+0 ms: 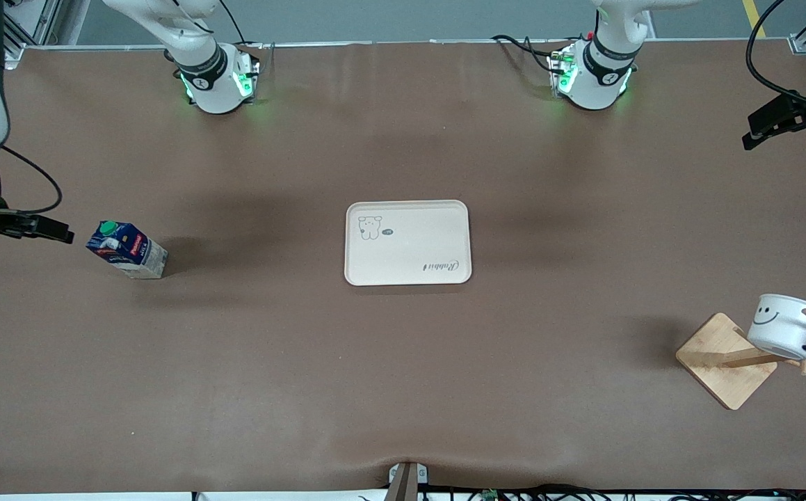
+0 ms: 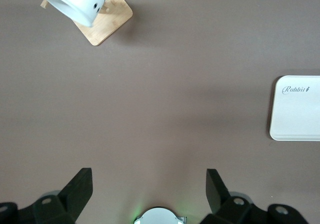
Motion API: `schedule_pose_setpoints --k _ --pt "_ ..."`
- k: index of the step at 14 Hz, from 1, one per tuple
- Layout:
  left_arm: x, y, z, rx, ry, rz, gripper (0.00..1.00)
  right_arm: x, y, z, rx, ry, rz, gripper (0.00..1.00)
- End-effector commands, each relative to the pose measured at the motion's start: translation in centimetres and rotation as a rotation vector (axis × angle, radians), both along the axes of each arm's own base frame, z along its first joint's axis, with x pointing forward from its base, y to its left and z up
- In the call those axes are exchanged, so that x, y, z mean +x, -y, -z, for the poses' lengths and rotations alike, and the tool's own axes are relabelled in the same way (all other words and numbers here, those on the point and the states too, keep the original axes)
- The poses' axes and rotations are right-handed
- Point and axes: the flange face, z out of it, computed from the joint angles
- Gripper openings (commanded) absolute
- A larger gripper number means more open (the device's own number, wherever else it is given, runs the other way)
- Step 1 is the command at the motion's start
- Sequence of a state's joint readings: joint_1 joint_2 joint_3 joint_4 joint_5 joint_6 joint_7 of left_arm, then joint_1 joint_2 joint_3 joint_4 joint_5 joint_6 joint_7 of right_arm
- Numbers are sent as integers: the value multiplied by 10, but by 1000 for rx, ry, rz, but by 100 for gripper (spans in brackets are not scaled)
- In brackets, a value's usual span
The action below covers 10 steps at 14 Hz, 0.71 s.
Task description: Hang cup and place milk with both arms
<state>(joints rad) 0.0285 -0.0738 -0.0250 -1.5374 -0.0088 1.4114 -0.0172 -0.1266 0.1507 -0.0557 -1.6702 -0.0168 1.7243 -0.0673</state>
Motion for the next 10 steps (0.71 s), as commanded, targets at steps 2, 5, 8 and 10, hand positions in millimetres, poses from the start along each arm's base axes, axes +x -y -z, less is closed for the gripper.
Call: schedule_pose_setpoints --k 2,5,8,10 --pt "-6 -1 -8 3 -5 -1 100 12 5 -37 10 42 -10 100" --pt "-6 3 -7 4 -8 1 100 -3 5 -55 12 16 -1 100" --pt "-5 3 -6 4 -11 2 100 -10 -12 -71 7 -15 -30 100" --pt "-4 4 -4 5 -12 2 100 -9 -9 -76 6 -4 -22 100"
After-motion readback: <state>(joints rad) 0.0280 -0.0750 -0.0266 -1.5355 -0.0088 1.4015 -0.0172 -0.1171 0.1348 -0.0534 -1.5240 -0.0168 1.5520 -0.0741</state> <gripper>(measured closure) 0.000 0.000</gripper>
